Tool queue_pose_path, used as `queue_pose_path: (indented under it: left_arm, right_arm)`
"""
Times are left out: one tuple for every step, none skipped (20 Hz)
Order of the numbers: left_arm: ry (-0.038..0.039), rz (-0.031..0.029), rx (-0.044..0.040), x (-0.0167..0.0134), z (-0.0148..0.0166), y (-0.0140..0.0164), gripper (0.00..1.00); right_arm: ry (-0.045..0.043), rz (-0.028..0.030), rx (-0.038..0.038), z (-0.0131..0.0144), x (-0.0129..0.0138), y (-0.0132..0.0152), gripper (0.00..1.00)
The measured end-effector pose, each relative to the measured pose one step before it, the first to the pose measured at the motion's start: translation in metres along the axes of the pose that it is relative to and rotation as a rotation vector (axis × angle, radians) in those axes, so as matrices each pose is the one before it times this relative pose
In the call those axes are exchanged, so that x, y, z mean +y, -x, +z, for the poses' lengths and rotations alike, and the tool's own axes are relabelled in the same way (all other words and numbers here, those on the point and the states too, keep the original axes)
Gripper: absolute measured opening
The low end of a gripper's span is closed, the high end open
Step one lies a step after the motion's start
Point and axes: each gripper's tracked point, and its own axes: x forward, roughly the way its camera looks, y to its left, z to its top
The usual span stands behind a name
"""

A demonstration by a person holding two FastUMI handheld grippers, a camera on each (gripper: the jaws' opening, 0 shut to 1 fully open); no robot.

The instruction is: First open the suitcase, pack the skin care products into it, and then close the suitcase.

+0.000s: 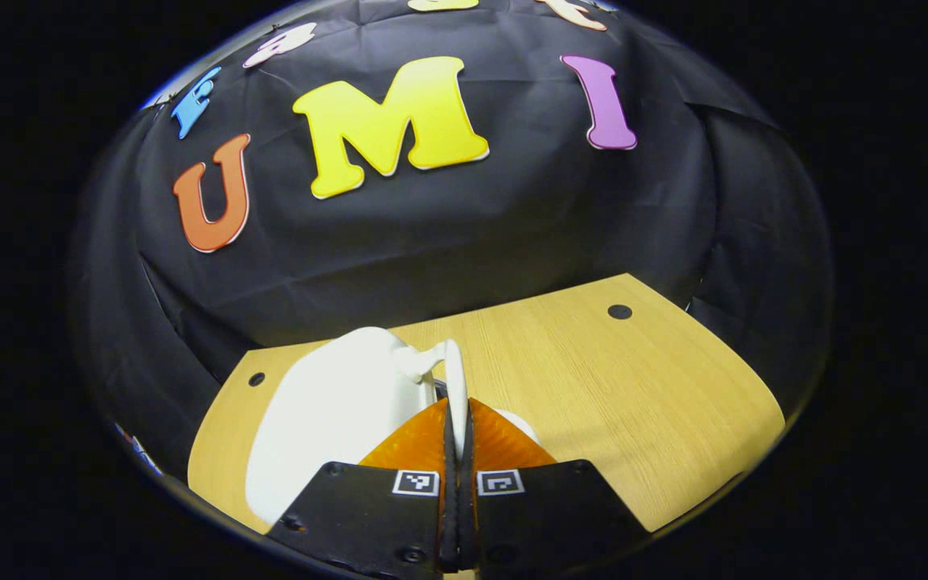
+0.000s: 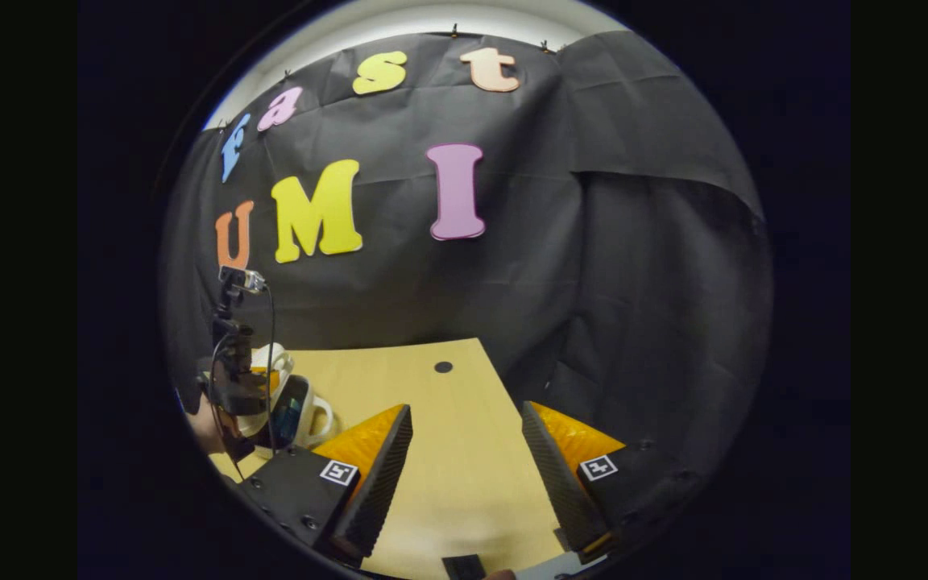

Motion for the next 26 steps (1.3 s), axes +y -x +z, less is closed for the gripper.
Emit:
queue_pose_path:
  left_arm:
    - [-0.00395, -0.00202, 0.01350, -0.00552, -0.00697, -0.00645, 0.04]
    - [-0.00606, 0.00058, 0.01507, -0.00563, -0.00571, -0.00472, 0.03]
    - [-0.00788, 0.00157, 0.01609, -0.00570, -0.00608, -0.00558, 0.04]
    - [-0.00623, 0.00318, 0.01394, -0.00473, -0.00495, -0.00480, 0.04]
    - [-0.00477, 0.00298, 0.00877, -0.00401, -0.00279, -0.00466, 0.04]
    - [-0.00437, 0.00637, 0.00738, -0.00405, -0.00295, -0.00451, 0.03]
    - [-0.00359, 0.00767, 0.01158, -0.00300, -0.00509, -0.00346, 0.04]
    - [-0.00369, 0.00740, 0.01377, -0.00286, -0.00543, -0.00421, 0.03]
    - [0.00022, 0.00538, 0.01394, -0.00354, -0.00562, -0.00289, 0.03]
    - [-0.00289, 0.00771, 0.00587, -0.00312, -0.00269, -0.00197, 0.04]
    - [-0.00979, 0.01504, 0.00332, -0.00135, -0.00144, -0.00045, 0.04]
    - [-0.00487, 0.00933, 0.00205, -0.00142, -0.00070, -0.00045, 0.04]
    - [-0.00082, -0.00190, 0.01351, -0.00259, -0.00285, -0.00299, 0.08]
    - [0.00574, -0.01089, 0.01049, -0.00377, -0.00208, -0.00098, 0.10]
    - [0.00547, -0.02224, 0.00427, -0.00334, -0.00032, 0.00005, 0.15]
    - [0.01090, -0.03252, 0.01742, -0.00307, -0.00248, -0.00035, 0.18]
    - [0.02360, -0.05858, 0.02986, -0.00813, -0.00377, 0.00074, 0.28]
    - [0.02596, -0.02472, 0.02130, -0.00277, -0.00324, 0.00265, 0.34]
    - [0.02324, -0.02606, 0.00717, -0.00100, 0.00279, 0.00506, 0.42]
    - [0.01512, -0.01085, 0.00522, -0.00145, 0.00125, 0.00651, 0.50]
    - [0.00791, -0.00865, -0.00048, 0.00083, 0.00114, 0.00808, 0.78]
    - [0.00325, -0.00732, -0.01379, 0.00088, 0.00421, 0.01025, 0.76]
    - [0.00183, -0.00074, -0.02137, 0.00315, 0.00764, 0.01185, 0.79]
    - [0.00081, -0.00507, -0.03538, 0.00324, 0.01131, 0.01434, 0.80]
    - [0.00576, -0.00880, -0.03950, -0.00118, 0.01122, 0.01575, 0.83]
    - [0.00187, -0.00275, -0.04147, -0.00049, 0.01426, 0.01632, 0.85]
  right_arm:
    - [0.00048, -0.00956, 0.00829, -0.00229, -0.00668, -0.00147, 0.81]
    - [0.00504, -0.00520, 0.00837, -0.00206, -0.00499, -0.00139, 0.81]
    - [0.00622, -0.00133, 0.00646, -0.00114, -0.00308, -0.00267, 0.81]
    - [0.00594, 0.00322, 0.00575, -0.00048, -0.00190, -0.00252, 0.81]
    - [0.00714, 0.00232, 0.00661, -0.00121, -0.00162, -0.00394, 0.81]
    - [0.00539, 0.00355, 0.00729, -0.00080, -0.00125, -0.00337, 0.81]
    - [0.00256, 0.00501, 0.00528, 0.00006, 0.00023, -0.00336, 0.81]
    - [0.00046, 0.00636, 0.00414, -0.00024, 0.00021, -0.00278, 0.81]
    - [0.00304, 0.00659, 0.00628, -0.00163, 0.00073, -0.00365, 0.81]
    - [0.00429, 0.00729, 0.00559, -0.00122, 0.00129, -0.00249, 0.78]
    - [0.00309, 0.00891, 0.00446, -0.00059, 0.00162, -0.00256, 0.78]
    - [0.00221, 0.00850, 0.00268, -0.00018, 0.00191, -0.00177, 0.81]
    - [0.00012, 0.00858, 0.00213, 0.00007, 0.00248, -0.00247, 0.81]
    - [-0.00072, 0.00883, 0.00393, -0.00089, 0.00277, -0.00250, 0.78]
    - [0.00150, 0.00908, 0.00551, -0.00115, 0.00243, -0.00218, 0.78]
    - [-0.00088, 0.01040, 0.00043, 0.00011, 0.00280, -0.00221, 0.81]
    - [-0.00434, 0.01403, 0.00032, -0.00083, 0.00498, -0.00294, 0.81]
    - [-0.00552, 0.01227, 0.00589, -0.00127, 0.00455, -0.00379, 0.81]
    - [-0.00686, 0.01452, 0.00581, -0.00259, 0.00500, -0.00407, 0.78]
    - [-0.00459, 0.01943, -0.00033, 0.00097, 0.00769, -0.00306, 0.81]
    - [0.00124, 0.01820, -0.00715, 0.00194, 0.00830, -0.00286, 0.81]
    - [0.00602, 0.01884, -0.00668, 0.00248, 0.00942, -0.00443, 0.81]
    - [0.00800, 0.02148, -0.00171, 0.00130, 0.01044, -0.00502, 0.78]
    - [0.00901, 0.02916, 0.00523, 0.00128, 0.01327, -0.00517, 0.81]
    - [0.01131, 0.03273, -0.00052, 0.00265, 0.01487, -0.00455, 0.81]
    - [0.01056, 0.02052, -0.01776, 0.00807, 0.01322, -0.00364, 0.82]
